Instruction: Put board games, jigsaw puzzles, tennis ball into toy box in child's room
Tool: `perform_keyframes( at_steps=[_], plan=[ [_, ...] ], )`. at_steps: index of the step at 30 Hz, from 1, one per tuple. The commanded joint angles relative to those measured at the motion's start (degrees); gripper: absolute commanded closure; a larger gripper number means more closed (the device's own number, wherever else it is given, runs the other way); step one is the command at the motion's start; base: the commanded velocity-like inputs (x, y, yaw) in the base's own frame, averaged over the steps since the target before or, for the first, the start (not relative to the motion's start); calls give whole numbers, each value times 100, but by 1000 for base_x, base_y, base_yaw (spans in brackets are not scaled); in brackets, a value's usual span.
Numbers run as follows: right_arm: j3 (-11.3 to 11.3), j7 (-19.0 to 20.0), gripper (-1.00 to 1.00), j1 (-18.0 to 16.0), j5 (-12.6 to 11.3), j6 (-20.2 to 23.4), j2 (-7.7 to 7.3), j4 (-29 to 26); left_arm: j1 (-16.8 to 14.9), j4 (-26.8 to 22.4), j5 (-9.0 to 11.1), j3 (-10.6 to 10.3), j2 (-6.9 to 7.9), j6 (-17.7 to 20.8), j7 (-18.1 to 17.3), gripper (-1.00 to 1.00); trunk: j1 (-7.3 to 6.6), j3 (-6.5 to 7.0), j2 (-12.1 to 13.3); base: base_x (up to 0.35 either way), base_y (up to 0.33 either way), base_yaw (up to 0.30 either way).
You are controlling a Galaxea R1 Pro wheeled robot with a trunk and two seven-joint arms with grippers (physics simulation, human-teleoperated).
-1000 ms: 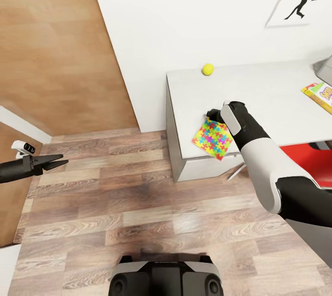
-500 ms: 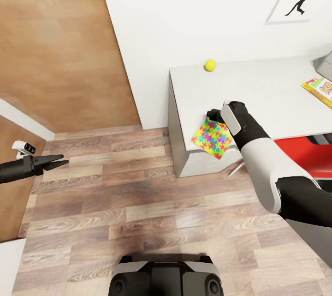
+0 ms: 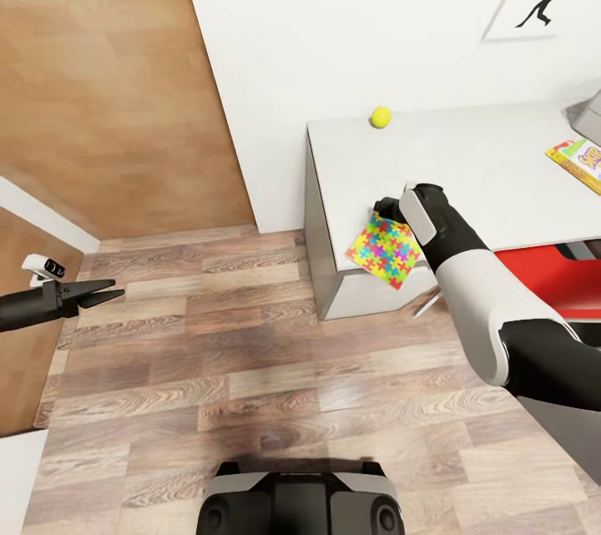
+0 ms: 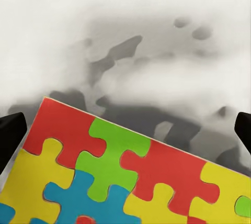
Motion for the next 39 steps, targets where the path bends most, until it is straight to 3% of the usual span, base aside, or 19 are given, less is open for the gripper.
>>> perform_keyframes(
  at_steps=[1, 19, 25, 39],
  plan=[
    [28, -54, -100, -4, -60, 12, -4, -5, -2, -1, -6, -2, 2, 61, -23, -100, 3, -8, -9, -16, 0, 0],
    [3, -61, -100, -162, -53, 29, -13, -29, -2, -1, 10, 6, 2, 61, -23, -100, 3, -8, -9, -2, 0, 0],
    [10, -76, -100, -257, -59, 126, -13, -292, -2, -1, 13, 4, -1, 61, -23, -100, 3, -8, -9, 0, 0, 0],
    [-43, -77, -100, -256, -113, 1224, -30, -1011, -2, -1, 0, 4, -24, 57, -23, -100, 3, -8, -9, 0, 0, 0]
  ],
)
